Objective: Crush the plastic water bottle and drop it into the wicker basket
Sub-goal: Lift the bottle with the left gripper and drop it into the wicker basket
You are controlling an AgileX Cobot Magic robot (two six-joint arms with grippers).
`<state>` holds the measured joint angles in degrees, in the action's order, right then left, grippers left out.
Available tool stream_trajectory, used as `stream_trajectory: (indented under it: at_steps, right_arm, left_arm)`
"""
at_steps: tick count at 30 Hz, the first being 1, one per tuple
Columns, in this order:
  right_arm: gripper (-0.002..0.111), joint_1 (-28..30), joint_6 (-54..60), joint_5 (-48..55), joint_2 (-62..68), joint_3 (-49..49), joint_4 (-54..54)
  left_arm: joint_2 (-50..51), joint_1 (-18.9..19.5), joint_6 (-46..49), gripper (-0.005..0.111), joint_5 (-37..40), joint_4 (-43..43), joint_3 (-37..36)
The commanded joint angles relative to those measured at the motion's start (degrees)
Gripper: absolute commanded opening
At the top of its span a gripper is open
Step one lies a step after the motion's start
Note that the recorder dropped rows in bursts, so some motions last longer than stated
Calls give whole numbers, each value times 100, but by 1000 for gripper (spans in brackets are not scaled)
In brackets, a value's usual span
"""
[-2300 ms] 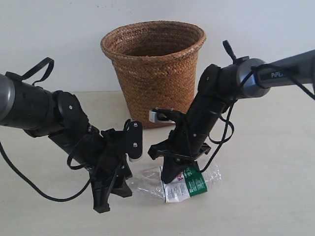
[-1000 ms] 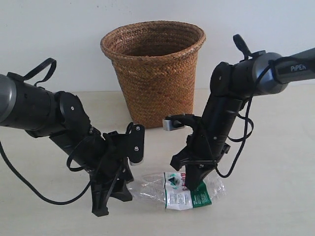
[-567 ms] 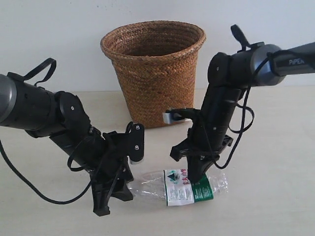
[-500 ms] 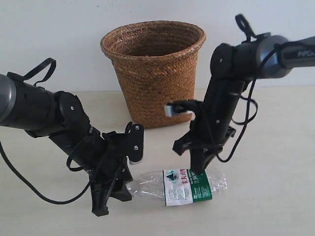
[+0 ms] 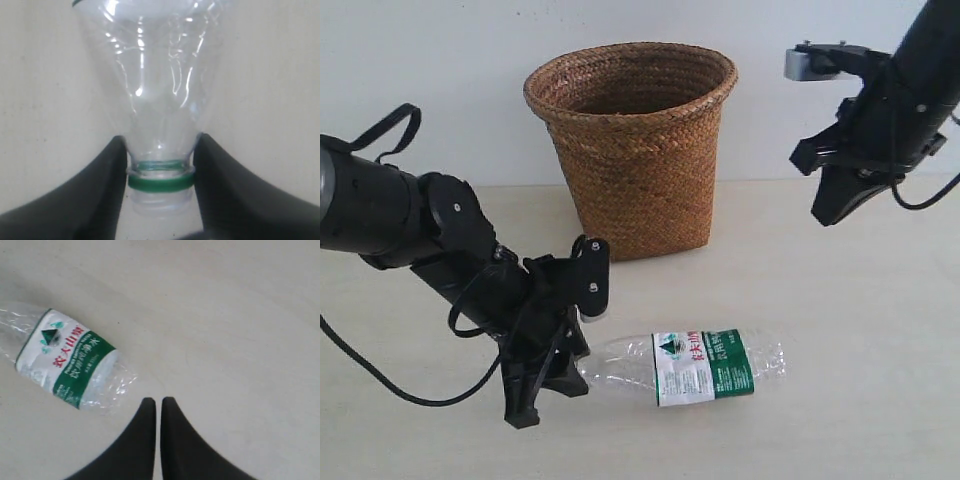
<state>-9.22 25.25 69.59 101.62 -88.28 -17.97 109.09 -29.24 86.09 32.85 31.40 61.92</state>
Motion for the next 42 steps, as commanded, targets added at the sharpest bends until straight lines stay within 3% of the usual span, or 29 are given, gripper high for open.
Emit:
stream_trajectory:
  at_steps: [1,6,10,16,19,21,22,25,27,28,31,37,40,42]
  right_arm:
    - [0,340,97,37,-54,313,55]
    - [0,525,187,-232,-42,695,102]
    - [0,535,294,-520,-42,826,115]
    - [0,535,335,-579,-42,826,115]
    - [0,535,335,-661,-42,826,115]
    - [0,535,335,-712,-42,826,115]
    - [0,535,335,-742,-42,826,115]
    - [0,535,335,-778,-42,826,105]
    - [0,535,335,-742,-42,826,68]
    - [0,535,335,-709,-42,826,68]
    - [0,535,335,-695,-42,826,59]
    - [0,535,335,-863,-42,826,59]
    - [0,535,376,-893,-42,826,59]
    - [0,535,375,-963,-42,826,103]
  left_arm:
    - [-566,-1,208,4,684,132,144]
    - [-1098,-1,620,4,1981,91,650]
    - [-1393,51,606,4,2022,22,1118]
    - [-1430,354,241,4,1405,6,1995]
    - [-1334,472,-232,5,-153,53,2291]
    - [-1146,472,-401,14,-1235,117,2467]
    - [-1010,458,-339,26,-1470,117,2602]
    - [-546,405,-325,79,-1545,95,3062]
    - [-321,405,-601,96,-1736,95,3247]
    - [-262,405,-733,98,-1809,95,3303]
    - [-213,405,-770,93,-1971,36,3314]
    - [-272,405,-770,61,-1888,25,3314]
    - [-395,437,-770,37,-1389,25,3314]
    - [-509,501,-838,14,-857,-95,3314]
